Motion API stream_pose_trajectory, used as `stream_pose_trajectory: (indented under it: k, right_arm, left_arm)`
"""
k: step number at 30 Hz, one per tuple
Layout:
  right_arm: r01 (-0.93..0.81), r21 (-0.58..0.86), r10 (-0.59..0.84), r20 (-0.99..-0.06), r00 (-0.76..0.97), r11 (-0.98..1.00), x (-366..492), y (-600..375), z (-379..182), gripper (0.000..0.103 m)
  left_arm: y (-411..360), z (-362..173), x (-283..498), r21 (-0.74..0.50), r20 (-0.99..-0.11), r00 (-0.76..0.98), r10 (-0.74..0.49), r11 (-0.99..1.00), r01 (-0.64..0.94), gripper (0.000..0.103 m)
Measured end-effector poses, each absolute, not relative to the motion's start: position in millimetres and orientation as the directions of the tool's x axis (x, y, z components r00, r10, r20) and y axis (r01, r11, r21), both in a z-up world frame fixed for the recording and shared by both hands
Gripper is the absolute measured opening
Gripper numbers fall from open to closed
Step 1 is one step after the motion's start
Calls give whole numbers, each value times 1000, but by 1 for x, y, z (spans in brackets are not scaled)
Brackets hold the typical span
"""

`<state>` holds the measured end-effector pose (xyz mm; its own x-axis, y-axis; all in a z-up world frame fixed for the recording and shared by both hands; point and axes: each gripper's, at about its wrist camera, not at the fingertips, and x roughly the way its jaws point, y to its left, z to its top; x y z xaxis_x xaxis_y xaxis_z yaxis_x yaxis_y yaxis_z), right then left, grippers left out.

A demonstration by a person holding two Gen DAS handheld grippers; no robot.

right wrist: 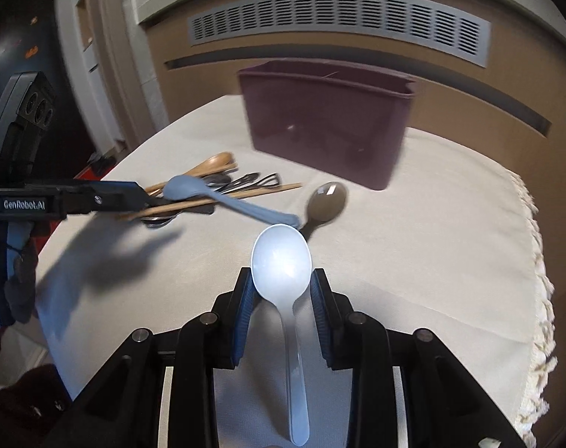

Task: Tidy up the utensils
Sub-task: 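Carry the white spoon into the maroon holder and open the right gripper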

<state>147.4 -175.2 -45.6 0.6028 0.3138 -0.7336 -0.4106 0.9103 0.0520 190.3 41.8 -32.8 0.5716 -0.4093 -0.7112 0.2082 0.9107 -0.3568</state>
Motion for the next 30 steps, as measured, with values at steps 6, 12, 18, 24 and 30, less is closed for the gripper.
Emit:
stream_pose_trajectory:
  k: [6,12,18,24,30]
  right_arm:
    - [-293,68,256,-694,673,954,147,-211,-35,28]
    - [-198,111,220,-680,700,974,150,-257,-28,29]
    - [-147,153,211,-651,729,977,148,-290,-18,29]
    - [-134,161,207,-649,732,978,147,-294,-17,29]
    - [-122,174,207,-641,739,977,144,-289,-13,29]
  left_arm:
    - [-30,-39,244,-265,-761,550,-345,938,221,48]
    - [-81,-61,275,-119,-833,510,-216,969,217,48]
    - [-101,-70,289,-22,-830,542,-132,979,204,48]
    - [-96,-70,296,-75,-835,528,-153,983,168,48]
    - [-62,-52,270,-213,-775,569,-275,961,174,32]
